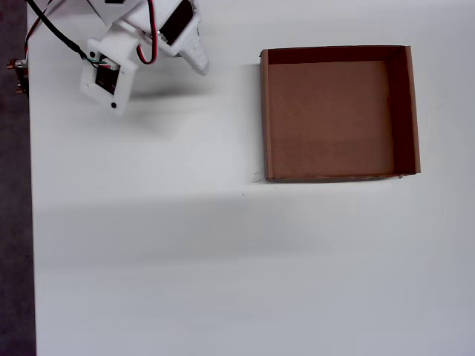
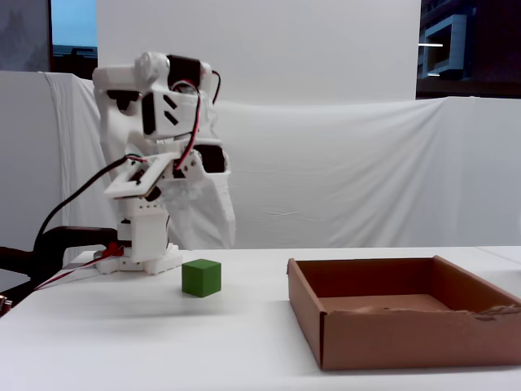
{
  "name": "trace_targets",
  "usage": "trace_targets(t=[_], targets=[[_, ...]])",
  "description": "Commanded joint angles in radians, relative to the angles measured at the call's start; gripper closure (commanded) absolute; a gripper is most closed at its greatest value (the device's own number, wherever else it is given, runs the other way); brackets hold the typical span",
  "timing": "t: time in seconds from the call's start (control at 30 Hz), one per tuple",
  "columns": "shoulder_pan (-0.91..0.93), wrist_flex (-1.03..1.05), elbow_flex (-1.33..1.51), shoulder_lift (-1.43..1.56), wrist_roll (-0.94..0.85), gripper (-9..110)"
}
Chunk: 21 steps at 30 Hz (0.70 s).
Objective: Grasp a green cube and put it in a box.
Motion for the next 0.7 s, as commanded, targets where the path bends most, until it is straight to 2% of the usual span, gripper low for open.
trace_targets(t=[0.0, 0.67], targets=[[-0.032, -0.006, 0.000, 0.028, 0.005, 75], [-0.146, -0.029, 0.143, 0.044, -0.114, 75]])
